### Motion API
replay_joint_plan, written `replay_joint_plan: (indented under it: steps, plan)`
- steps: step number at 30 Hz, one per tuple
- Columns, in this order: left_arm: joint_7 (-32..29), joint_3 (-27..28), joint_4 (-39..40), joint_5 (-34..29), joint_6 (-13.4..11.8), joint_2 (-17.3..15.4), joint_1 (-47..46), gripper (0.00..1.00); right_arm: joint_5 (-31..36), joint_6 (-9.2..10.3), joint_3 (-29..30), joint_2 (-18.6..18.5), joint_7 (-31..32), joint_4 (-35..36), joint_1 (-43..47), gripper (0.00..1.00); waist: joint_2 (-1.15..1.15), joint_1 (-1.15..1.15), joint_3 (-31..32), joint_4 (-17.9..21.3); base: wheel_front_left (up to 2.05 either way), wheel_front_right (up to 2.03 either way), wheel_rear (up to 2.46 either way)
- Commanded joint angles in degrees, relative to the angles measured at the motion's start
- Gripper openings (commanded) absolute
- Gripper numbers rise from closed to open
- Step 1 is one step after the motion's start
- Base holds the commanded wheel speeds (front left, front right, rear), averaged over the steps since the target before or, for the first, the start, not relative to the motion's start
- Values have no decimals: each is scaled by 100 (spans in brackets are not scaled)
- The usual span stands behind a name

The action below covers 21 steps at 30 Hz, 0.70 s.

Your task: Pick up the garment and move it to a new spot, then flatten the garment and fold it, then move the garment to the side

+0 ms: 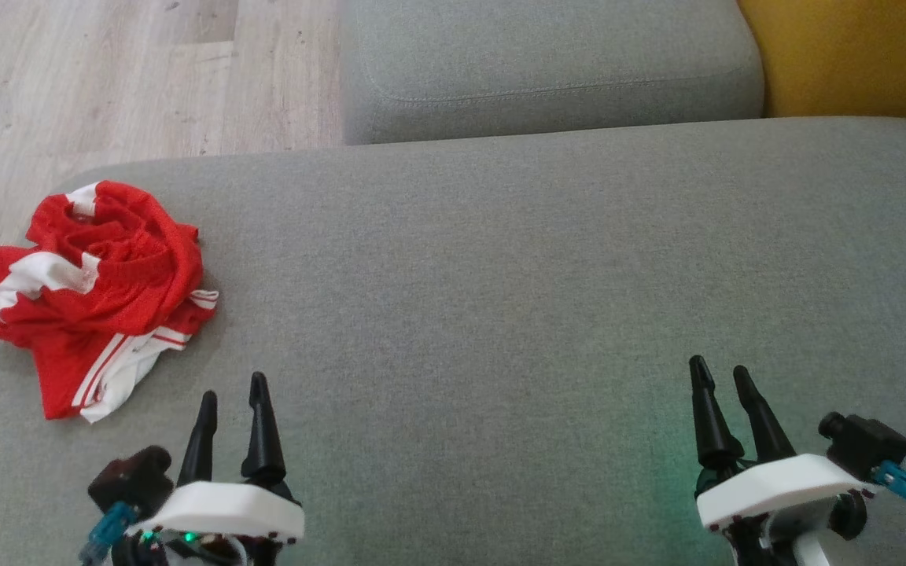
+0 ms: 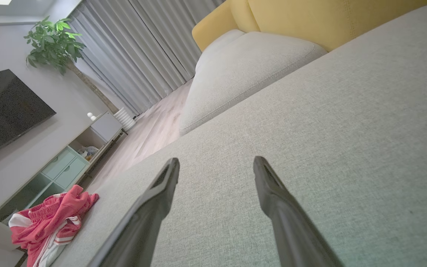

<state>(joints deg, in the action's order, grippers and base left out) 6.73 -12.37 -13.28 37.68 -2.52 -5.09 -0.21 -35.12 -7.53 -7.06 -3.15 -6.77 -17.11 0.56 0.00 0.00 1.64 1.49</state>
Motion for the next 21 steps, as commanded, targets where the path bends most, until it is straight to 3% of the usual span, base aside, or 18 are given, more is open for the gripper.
replay_joint_plan:
  steps: [1, 21]
  plan:
    - [91, 62, 168, -239, -34, -93, -347, 100, 250, 3, -124, -5, -104, 231, -335, 100, 0, 0, -4, 9, 0, 0, 0]
    - [411, -197, 182, -1708, -123, -155, -458, 100, 1761, 3, -273, 10, -417, 184, -386, 100, 0, 0, -59, -28, 0, 0, 0]
